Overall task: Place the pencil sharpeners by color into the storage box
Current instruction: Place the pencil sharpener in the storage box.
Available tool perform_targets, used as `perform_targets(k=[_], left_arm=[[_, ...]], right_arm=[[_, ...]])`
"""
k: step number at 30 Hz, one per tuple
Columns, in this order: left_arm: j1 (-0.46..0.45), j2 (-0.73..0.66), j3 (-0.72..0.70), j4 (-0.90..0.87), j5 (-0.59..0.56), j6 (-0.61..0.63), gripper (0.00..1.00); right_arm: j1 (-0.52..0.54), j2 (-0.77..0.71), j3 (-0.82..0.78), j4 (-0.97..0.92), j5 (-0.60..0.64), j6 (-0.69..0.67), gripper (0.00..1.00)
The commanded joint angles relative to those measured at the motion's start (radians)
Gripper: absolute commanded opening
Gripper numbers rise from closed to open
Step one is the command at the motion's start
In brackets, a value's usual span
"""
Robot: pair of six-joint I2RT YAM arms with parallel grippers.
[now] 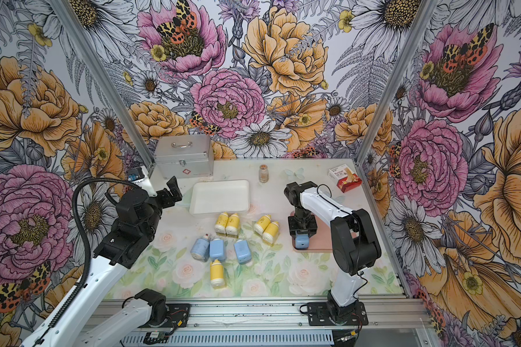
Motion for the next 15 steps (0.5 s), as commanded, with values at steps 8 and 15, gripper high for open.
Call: perform_targets(k=[8, 15], left_arm=[[-0.009, -0.014, -0.008, -0.005, 0.013, 0.004, 0.99], [-0.009, -0.014, -0.008, -0.005, 0.011, 0.007, 0.99]], right_arm=[[-0.007, 0.006, -0.039, 0.056, 0.0, 0.018, 0.39], [-0.006, -0.002, -0.038, 0.059, 0.007, 0.018, 0.5]])
